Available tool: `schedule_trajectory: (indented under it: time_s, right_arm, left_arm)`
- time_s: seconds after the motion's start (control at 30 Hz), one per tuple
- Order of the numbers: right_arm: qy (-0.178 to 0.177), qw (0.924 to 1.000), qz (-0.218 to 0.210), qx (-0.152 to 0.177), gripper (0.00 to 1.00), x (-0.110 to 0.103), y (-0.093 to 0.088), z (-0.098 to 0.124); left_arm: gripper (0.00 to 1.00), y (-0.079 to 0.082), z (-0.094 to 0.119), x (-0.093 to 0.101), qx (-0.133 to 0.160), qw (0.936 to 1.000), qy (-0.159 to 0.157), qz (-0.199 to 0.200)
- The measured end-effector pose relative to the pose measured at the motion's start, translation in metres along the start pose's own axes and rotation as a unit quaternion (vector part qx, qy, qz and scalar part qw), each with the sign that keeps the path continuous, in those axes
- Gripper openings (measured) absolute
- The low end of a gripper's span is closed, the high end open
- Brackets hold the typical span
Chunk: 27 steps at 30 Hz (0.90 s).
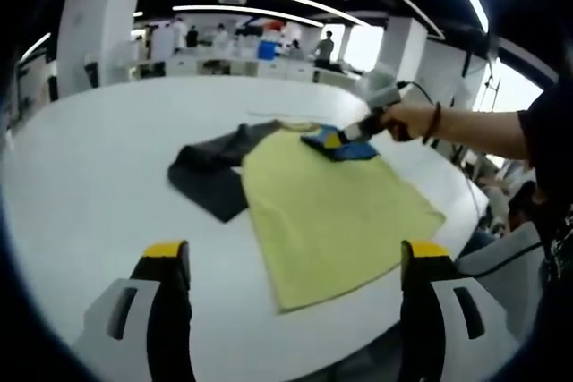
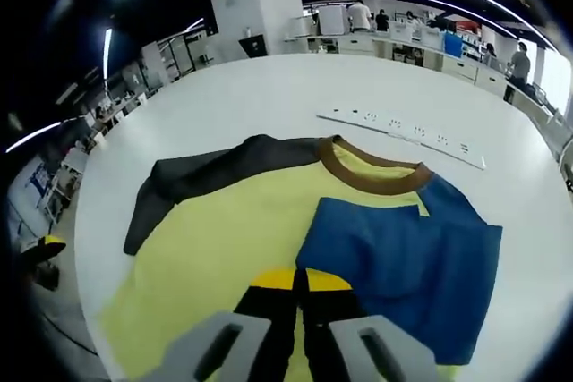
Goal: Fold the garment on the visible template until the final outline fits inside the template.
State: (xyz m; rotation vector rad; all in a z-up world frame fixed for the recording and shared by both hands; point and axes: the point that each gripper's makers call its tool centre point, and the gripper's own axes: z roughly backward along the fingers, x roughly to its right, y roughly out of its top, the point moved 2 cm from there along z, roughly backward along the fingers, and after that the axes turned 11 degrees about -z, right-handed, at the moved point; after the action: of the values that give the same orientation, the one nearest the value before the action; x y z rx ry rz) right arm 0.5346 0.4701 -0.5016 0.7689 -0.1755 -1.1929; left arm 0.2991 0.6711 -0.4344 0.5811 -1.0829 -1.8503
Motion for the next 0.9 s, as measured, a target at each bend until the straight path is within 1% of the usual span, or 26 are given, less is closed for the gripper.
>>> schedule_trajectory:
  time_s: [0.1, 0.27, 0.33, 0.43, 0.5, 0.6, 0.63, 0.67, 0.73, 0.83, 0.9]
  right_arm:
    - [0.006, 0.9999, 0.009, -0.007, 0.00, -0.004, -0.007, 0.003]
    - [0.009, 0.9998, 0.013, -0.014, 0.00, -0.002, -0.014, 0.000]
    - [0.016, 0.9995, 0.018, -0.019, 0.00, -0.004, -0.017, -0.002]
    - [0.041, 0.9986, 0.005, -0.033, 0.01, -0.013, -0.024, 0.000]
    - [0.037, 0.9989, -0.005, -0.030, 0.06, -0.011, -0.026, 0.001]
    - [0.035, 0.9990, -0.016, -0.023, 0.08, -0.008, -0.023, 0.005]
    - [0.030, 0.9992, -0.021, -0.020, 0.09, -0.006, -0.021, 0.007]
    - [0.008, 0.9994, -0.033, -0.009, 0.11, 0.003, -0.018, 0.009]
    - [-0.020, 0.9992, -0.033, 0.004, 0.16, 0.018, -0.013, 0.011]
    - [-0.043, 0.9983, -0.040, 0.007, 0.24, 0.033, -0.012, 0.014]
    - [-0.058, 0.9976, -0.037, 0.008, 0.27, 0.041, -0.014, 0.018]
  left_arm:
    - [0.94, 0.000, 0.000, 0.001, 0.001, 1.0000, -0.002, 0.000]
    - [0.94, -0.001, 0.001, 0.002, 0.000, 1.0000, -0.003, 0.001]
    - [0.95, -0.001, 0.002, 0.002, 0.001, 1.0000, -0.002, 0.000]
    - [0.95, -0.001, 0.002, 0.001, 0.002, 1.0000, -0.001, 0.001]
    - [0.95, -0.001, 0.002, 0.000, 0.002, 1.0000, 0.000, 0.001]
    - [0.95, 0.000, 0.003, 0.000, 0.004, 1.0000, 0.001, 0.000]
    - [0.95, 0.001, 0.003, 0.000, 0.005, 1.0000, 0.001, 0.000]
    - [0.95, 0.000, 0.003, 0.000, 0.006, 1.0000, 0.001, 0.001]
    - [0.95, 0.000, 0.003, 0.000, 0.006, 1.0000, 0.002, -0.001]
    - [0.95, 0.001, 0.002, 0.000, 0.007, 1.0000, 0.001, -0.002]
    - [0.95, 0.001, 0.002, 0.001, 0.008, 1.0000, 0.000, -0.003]
